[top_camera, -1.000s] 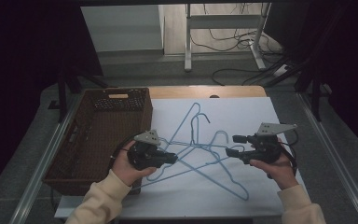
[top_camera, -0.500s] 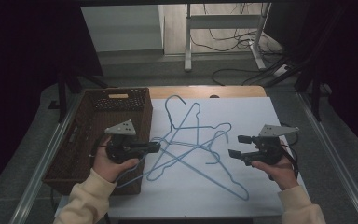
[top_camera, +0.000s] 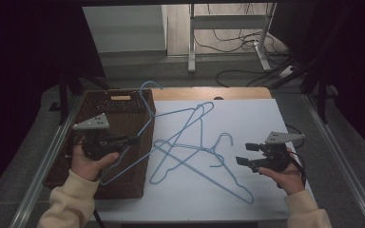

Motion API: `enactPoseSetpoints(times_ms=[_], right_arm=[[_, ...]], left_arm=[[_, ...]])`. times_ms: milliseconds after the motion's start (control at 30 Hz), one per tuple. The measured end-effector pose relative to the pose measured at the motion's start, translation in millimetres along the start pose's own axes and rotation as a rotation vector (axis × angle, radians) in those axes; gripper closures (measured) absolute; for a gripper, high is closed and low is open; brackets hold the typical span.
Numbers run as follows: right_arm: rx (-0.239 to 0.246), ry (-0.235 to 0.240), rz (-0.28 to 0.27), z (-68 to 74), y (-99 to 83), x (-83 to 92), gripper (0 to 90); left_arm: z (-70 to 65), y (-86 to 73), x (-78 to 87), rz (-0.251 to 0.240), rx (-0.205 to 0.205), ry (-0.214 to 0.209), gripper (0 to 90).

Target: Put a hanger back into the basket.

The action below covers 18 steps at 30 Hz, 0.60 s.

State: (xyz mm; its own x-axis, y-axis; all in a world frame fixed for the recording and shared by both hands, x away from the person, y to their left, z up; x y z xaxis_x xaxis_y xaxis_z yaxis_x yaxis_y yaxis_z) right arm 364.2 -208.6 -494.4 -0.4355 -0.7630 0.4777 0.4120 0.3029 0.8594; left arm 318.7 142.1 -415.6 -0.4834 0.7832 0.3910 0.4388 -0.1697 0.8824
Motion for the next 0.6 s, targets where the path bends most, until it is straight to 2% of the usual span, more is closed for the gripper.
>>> enactPoseSetpoints(times_ms=[267,600], right_arm=[[0.004,-0.01,0.031,0.0,-5.8,-4.1,24.9],[0.001,-0.02,0.05,-1.8,-9.7,-6.5,24.9]], left_arm=[[19.1,-6.5,13.8,-0.013,0.034,0.049,86.2],[49.5,-19.1,36.3,-0.036,0.1,0.12,86.2]])
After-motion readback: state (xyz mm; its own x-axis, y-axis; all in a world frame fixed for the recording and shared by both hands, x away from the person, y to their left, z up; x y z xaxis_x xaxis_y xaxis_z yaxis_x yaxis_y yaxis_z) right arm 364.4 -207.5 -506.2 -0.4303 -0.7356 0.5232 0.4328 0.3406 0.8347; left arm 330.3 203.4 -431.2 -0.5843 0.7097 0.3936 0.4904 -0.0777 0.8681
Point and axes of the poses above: each handheld gripper's, and its own axes: x roughly backward along the jaws, y roughly out of its top, z roughly to its left, the point moved 10 cm from there along -x, roughly forward along the jaws, and after that the axes turned 4 degrees about -z, right-handed, at the moved point
